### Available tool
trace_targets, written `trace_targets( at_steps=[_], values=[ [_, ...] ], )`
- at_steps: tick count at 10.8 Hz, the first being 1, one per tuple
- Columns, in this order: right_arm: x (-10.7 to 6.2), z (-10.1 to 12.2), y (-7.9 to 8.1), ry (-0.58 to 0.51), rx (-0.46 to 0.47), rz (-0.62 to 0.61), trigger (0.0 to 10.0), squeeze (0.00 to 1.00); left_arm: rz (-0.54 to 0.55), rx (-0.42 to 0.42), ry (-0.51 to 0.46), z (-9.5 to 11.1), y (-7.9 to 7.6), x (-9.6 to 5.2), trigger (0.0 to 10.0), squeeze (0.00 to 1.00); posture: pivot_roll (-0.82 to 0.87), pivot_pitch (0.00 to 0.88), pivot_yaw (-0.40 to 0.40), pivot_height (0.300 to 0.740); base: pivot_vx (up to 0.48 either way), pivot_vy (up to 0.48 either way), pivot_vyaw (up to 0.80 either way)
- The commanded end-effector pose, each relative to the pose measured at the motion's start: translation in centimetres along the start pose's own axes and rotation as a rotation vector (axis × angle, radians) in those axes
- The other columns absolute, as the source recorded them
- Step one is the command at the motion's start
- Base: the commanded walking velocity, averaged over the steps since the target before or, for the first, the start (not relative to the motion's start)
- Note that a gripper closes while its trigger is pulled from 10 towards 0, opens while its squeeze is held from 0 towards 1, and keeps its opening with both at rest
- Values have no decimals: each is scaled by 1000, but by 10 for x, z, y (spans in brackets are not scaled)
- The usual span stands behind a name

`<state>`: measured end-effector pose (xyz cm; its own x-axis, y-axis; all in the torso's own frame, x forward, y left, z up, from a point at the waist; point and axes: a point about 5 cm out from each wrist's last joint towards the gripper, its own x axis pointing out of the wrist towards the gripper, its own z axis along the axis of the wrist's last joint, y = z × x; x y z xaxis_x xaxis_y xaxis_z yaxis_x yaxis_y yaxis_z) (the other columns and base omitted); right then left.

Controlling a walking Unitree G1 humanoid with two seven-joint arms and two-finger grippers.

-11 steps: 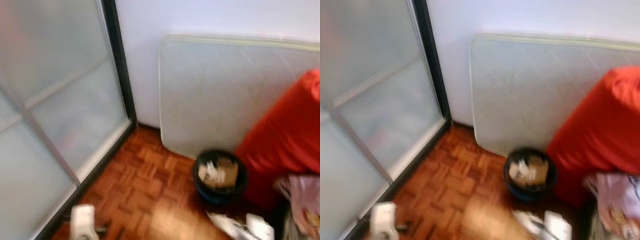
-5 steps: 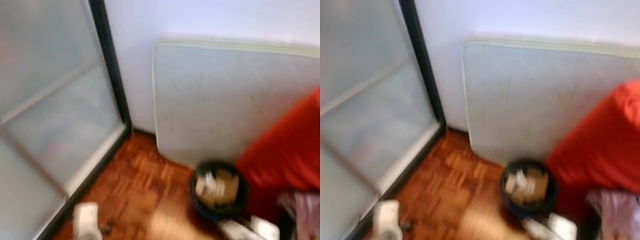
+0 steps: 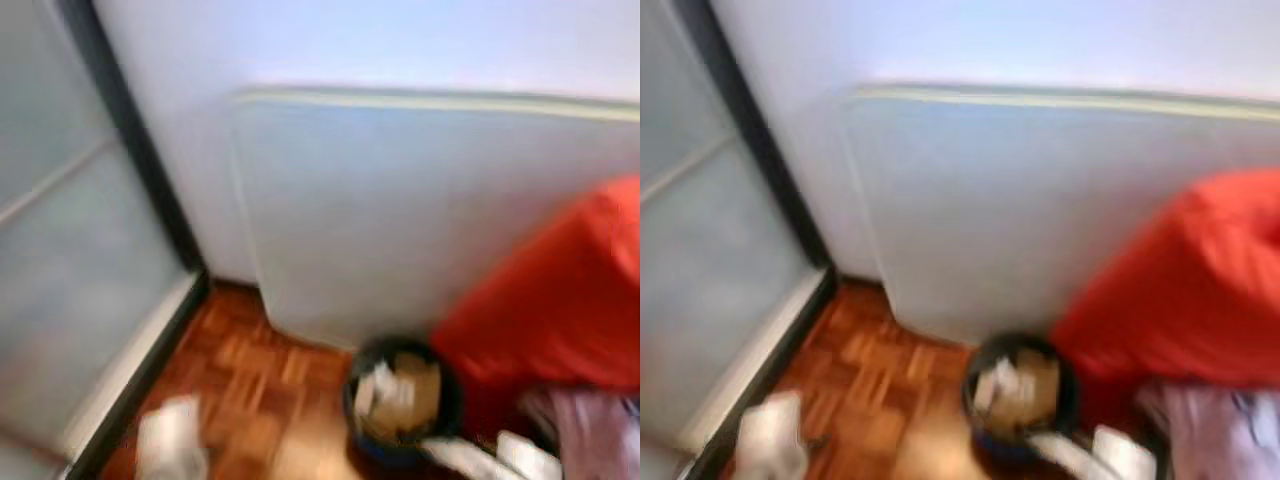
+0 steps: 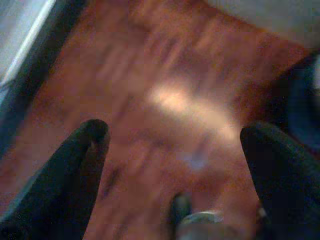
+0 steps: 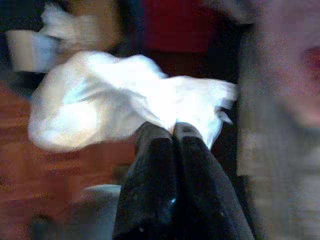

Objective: Clean up the room

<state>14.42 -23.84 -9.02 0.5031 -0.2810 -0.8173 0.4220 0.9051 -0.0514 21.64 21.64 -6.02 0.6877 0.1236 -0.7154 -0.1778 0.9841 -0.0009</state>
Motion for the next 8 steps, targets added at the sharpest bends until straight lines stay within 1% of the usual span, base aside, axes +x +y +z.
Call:
trace_targets(
  at_steps=[1, 3, 4, 6, 7, 8],
  values=[
    [2, 10, 20, -36, 9, 50, 10000, 0, 59, 8, 40, -11, 22, -5, 10000, 0, 108, 0, 17, 740, 337, 0, 0],
    [1, 12, 21, -54, 14, 61, 10000, 0, 58, 9, 38, -10, 21, -4, 10000, 0, 108, 0, 17, 740, 336, 0, 0],
    [1, 12, 21, -54, -10, 77, 10000, 0, 57, 9, 36, -9, 20, -4, 10000, 0, 108, 0, 17, 740, 337, 0, 0],
    [1, 12, 21, -56, -4, 76, 10000, 0, 52, 10, 32, -7, 15, -3, 10000, 0, 109, 0, 16, 740, 336, 0, 684],
    [1, 12, 21, -56, 14, 74, 10000, 0, 52, 12, 31, -7, 15, -3, 10000, 0, 108, 0, 15, 740, 334, 0, 0],
    [1, 13, 21, -65, 17, 75, 10000, 0, 50, 13, 28, -7, 16, -3, 10000, 0, 107, 0, 15, 740, 0, 0, 0]
  ],
)
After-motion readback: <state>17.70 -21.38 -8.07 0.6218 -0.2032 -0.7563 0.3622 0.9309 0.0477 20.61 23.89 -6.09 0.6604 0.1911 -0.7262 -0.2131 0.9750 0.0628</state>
